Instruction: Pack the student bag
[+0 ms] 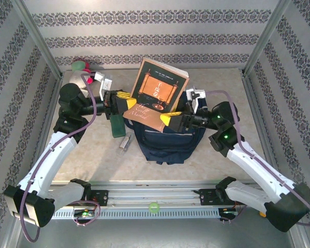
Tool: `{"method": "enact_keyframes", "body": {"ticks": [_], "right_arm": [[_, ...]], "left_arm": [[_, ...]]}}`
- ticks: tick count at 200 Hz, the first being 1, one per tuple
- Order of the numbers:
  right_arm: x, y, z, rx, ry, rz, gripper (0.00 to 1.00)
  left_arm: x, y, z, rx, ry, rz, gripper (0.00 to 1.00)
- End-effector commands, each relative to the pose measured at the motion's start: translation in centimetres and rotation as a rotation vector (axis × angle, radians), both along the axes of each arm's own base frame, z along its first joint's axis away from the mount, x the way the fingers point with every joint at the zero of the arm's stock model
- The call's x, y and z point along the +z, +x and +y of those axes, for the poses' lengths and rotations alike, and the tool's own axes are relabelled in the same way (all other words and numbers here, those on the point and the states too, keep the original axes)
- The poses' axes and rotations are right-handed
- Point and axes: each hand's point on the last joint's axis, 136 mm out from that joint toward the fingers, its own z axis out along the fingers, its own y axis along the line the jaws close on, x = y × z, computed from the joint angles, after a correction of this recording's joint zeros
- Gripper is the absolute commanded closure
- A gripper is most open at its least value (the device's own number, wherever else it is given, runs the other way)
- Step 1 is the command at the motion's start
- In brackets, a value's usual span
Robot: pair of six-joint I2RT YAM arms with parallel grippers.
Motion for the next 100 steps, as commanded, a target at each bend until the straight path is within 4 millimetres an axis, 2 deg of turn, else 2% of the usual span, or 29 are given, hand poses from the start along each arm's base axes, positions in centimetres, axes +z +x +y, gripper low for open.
{"method": "enact_keyframes", "body": {"ticks": [1, 52, 61, 67, 76, 88, 100], "right_arm": [[2.2, -0.3, -0.8, -0.038, 0.065, -0.075, 0.31], [1.9, 2.2, -0.2, -0.097, 0.059, -0.040, 0.54], [1.5, 2.7, -0.4, -0.120, 0.049, -0.034, 0.66], [1.0, 3.1, -0.7, -0.139, 0.039, -0.029, 0.83], [0.0, 3.7, -1.4, -0.169, 0.014, -0.035, 1.00], [-1.6, 4.5, -2.7, -0.225, -0.031, -0.046, 1.00], [-3.4, 4.7, -3.7, -0.273, -0.096, -0.072, 1.00]], "left_arm": [[0.7, -0.7, -0.1, 0.013, 0.005, -0.078, 1.00], [0.1, -0.6, -0.1, 0.031, 0.025, -0.071, 1.00], [-0.1, -0.5, -0.1, 0.039, 0.032, -0.071, 0.98], [-0.4, -0.4, 0.0, 0.049, 0.040, -0.070, 0.96], [-0.7, -0.3, 0.2, 0.075, 0.061, -0.075, 0.90], [-1.6, 0.1, 0.6, 0.128, 0.107, -0.089, 0.76], [-2.5, 0.4, 1.3, 0.196, 0.161, -0.137, 0.56]]}}
